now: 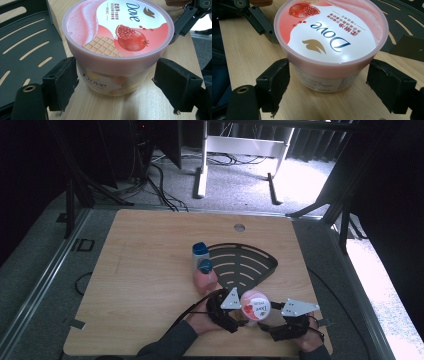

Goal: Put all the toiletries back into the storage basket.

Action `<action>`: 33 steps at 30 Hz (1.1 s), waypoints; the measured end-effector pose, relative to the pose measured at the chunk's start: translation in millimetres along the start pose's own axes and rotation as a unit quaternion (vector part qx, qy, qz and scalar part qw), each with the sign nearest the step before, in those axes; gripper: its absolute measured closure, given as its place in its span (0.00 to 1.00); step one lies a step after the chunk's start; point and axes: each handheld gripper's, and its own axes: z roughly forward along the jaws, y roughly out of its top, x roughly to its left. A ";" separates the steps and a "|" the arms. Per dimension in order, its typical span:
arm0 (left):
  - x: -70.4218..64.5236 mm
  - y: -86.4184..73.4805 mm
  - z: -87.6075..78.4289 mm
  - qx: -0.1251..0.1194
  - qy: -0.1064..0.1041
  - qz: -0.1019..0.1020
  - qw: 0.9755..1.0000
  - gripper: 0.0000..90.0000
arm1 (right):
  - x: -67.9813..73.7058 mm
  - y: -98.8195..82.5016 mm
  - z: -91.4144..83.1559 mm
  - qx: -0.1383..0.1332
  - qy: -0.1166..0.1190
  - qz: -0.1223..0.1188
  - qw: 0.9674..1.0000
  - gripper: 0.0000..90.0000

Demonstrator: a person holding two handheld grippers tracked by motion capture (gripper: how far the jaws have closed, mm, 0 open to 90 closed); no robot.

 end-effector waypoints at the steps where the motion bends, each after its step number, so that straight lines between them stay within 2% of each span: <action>1: 0.2 0.9 -0.1 -0.002 0.001 -0.001 1.000 0.21 | -0.4 0.4 -0.1 0.000 0.000 0.000 1.000 0.21; 17: 8.4 19.7 0.1 -0.015 0.020 -0.006 1.000 0.20 | -14.3 14.8 -11.4 -0.012 -0.015 -0.016 1.000 0.20; 24: 14.1 28.1 2.5 -0.009 0.025 -0.010 1.000 0.20 | -21.1 20.1 -14.6 -0.011 -0.024 -0.023 0.999 0.20; 33: 20.7 36.3 5.5 -0.011 0.034 -0.016 0.999 0.20 | -33.4 23.4 -16.4 -0.017 -0.023 -0.019 0.999 0.21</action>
